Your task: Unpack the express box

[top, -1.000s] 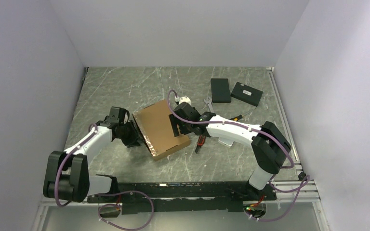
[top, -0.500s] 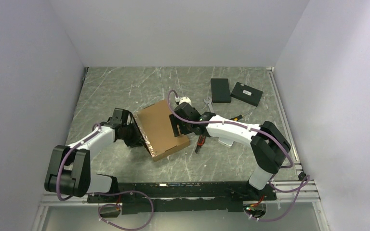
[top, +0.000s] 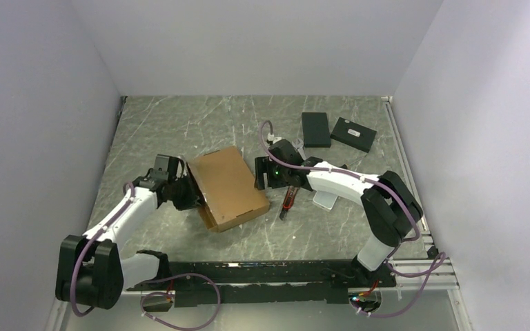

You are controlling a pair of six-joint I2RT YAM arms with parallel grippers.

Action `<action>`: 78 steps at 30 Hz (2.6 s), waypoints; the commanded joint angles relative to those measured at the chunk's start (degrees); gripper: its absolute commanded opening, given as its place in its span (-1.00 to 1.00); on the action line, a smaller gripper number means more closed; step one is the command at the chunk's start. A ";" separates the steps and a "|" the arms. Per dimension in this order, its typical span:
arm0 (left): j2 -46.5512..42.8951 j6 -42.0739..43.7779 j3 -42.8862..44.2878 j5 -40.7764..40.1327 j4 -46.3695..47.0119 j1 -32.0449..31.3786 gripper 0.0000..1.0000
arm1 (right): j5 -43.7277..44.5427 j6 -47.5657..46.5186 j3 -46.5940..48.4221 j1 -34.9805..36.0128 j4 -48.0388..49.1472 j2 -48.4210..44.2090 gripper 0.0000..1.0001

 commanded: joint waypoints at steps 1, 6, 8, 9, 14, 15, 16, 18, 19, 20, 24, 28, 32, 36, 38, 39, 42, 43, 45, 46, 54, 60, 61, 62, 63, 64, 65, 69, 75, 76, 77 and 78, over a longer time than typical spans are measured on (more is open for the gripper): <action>-2.67 6.00 6.38 3.71 -1.39 -0.07 -1.00 | -2.37 0.55 -0.70 -0.58 2.28 -0.36 0.55; -5.34 6.57 9.72 5.73 -4.57 -0.07 -1.00 | -1.93 1.31 -1.74 -0.40 2.52 -3.02 0.56; -6.35 8.04 11.73 4.36 -6.73 -0.07 -1.00 | -2.05 1.09 -2.06 -0.40 3.24 -3.64 0.56; -6.54 8.76 13.09 3.06 -8.00 -0.07 -0.99 | -1.79 0.91 -1.28 -0.40 2.48 -3.64 0.57; -5.73 10.86 18.14 -0.30 -12.65 -0.07 -1.00 | -1.70 0.47 -0.18 -0.16 1.72 -5.38 0.57; -5.83 11.20 18.53 -0.52 -12.92 -0.07 -1.00 | -1.91 0.56 -0.80 -0.08 2.51 -5.93 0.57; -6.08 11.44 18.85 -0.52 -13.12 -0.07 -1.00 | -2.01 0.70 -1.27 0.07 3.02 -6.30 0.57; -6.37 11.90 19.88 -0.60 -13.29 -0.07 -1.00 | -2.20 1.32 -1.60 0.28 3.07 -6.75 0.58; -6.16 12.21 21.04 -0.71 -14.01 -0.07 -1.00 | -2.22 1.72 -1.65 0.38 2.76 -7.03 0.58; -5.89 12.65 22.20 -0.80 -14.74 -0.07 -1.00 | -2.22 1.88 -1.84 0.53 2.91 -7.47 0.58; -4.84 14.61 26.33 -2.70 -16.78 -0.07 -1.00 | -1.40 0.80 -1.31 0.72 2.39 -9.46 0.60; -2.97 17.02 31.02 -3.04 -20.36 -0.07 -1.00 | -2.48 0.88 -3.02 0.74 4.35 -12.81 0.63; -2.78 18.56 33.58 -3.73 -21.72 -0.07 -1.00 | -6.45 2.60 -4.41 1.79 9.10 -15.78 0.66; -1.92 19.55 36.40 -2.82 -23.30 -0.07 -1.00 | -7.86 3.74 -2.72 4.89 12.56 -17.00 0.79; -1.58 19.91 37.49 -2.87 -23.71 -0.07 -1.00 | -9.38 5.11 -0.51 6.06 15.29 -15.62 0.86; -1.32 20.06 38.15 -3.00 -24.23 -0.07 -1.00 | -10.33 5.69 1.30 6.67 15.49 -14.36 0.88; -0.64 21.11 39.43 -2.97 -25.36 -0.07 -1.00 | -9.33 6.65 6.15 9.28 14.78 -10.53 0.89; -0.69 21.13 39.45 -2.91 -25.52 -0.07 -1.00 | -8.06 7.10 7.65 10.18 14.20 -9.51 0.89; -0.86 21.13 39.68 -2.89 -25.77 -0.07 -1.00 | -5.98 8.10 11.08 11.58 11.95 -6.92 0.89; -0.94 21.17 39.83 -2.62 -26.07 -0.07 -1.00 | -4.98 8.68 12.35 11.90 10.71 -6.07 0.89; -2.03 22.42 40.64 -2.16 -26.65 -0.07 -1.00 | -1.98 12.15 12.94 11.87 10.36 -2.69 0.77; -2.34 24.07 41.91 -1.29 -26.41 -0.07 -1.00 | -3.23 14.10 9.76 11.05 12.62 -3.39 0.38; -2.30 24.55 42.46 -1.03 -26.51 -0.07 -1.00 | -2.81 14.52 8.82 10.98 14.49 -3.70 0.38; -2.30 24.93 42.76 -0.89 -26.53 -0.07 -1.00 | -2.49 15.00 7.68 10.88 15.49 -4.17 0.37; -2.30 25.21 43.01 -0.93 -26.39 -0.07 -1.00 | -2.55 15.50 6.83 10.67 16.15 -4.36 0.37; -2.25 25.46 43.23 -1.06 -26.27 -0.07 -1.00 | -2.89 15.84 6.33 10.24 16.39 -4.42 0.37; -2.17 25.55 43.61 -1.23 -26.38 -0.07 -1.00 | -3.32 15.99 6.17 9.85 16.19 -4.36 0.37; -1.51 25.77 44.30 -0.73 -26.62 -0.07 -1.00 | -3.86 16.21 4.90 9.38 16.72 -4.38 0.37; -0.70 25.04 43.46 1.43 -25.33 -0.07 -1.00 | -5.47 16.39 4.46 9.09 17.50 -3.90 0.37; -0.59 25.03 43.27 1.65 -24.93 -0.07 -1.00 | -5.85 16.52 4.04 9.09 18.17 -3.86 0.37; -0.43 24.92 43.15 1.58 -24.64 -0.07 -1.00 | -6.21 16.57 3.99 9.07 18.16 -3.70 0.37; -0.30 24.70 43.19 1.47 -24.60 -0.07 -1.00 | -6.32 16.54 4.31 9.01 17.71 -3.50 0.37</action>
